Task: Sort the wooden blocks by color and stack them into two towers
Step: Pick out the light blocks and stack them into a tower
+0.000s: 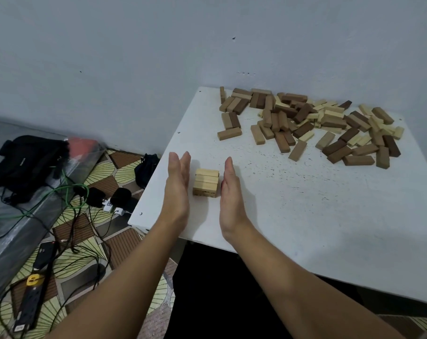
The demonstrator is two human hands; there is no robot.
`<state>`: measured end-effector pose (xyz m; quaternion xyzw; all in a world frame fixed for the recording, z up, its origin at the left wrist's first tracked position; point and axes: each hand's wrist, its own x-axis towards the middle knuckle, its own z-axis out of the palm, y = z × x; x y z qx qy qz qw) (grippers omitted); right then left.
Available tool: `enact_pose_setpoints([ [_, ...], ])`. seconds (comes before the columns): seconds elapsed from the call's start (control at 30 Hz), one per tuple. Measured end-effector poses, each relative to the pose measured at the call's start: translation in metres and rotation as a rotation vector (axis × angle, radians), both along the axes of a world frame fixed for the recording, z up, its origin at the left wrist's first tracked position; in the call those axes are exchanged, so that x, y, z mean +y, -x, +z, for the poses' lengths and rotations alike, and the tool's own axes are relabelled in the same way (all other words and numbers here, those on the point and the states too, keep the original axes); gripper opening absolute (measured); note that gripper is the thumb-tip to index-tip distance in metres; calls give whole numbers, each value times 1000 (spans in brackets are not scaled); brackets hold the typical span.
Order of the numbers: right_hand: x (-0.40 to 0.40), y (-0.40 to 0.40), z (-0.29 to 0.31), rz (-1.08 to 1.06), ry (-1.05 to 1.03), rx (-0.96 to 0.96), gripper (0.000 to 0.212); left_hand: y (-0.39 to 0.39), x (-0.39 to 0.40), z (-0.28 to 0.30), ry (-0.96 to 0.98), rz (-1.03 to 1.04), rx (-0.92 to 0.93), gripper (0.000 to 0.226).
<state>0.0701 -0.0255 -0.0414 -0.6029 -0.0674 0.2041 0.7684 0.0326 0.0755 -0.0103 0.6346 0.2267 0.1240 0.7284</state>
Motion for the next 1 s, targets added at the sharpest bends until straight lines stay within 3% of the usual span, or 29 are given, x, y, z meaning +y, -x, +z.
enact_pose_setpoints([
  [0.1,4,0,-4,37,2,25,89,1,-1,-6,-38,-23,-8,112],
  [0.3,12,2,-9,90,-8,33,113,1,-3,-12,-91,-10,-38,102],
  [1.0,10,-1,-13,96,-41,41,109,4,-8,-7,-170,2,16,99],
])
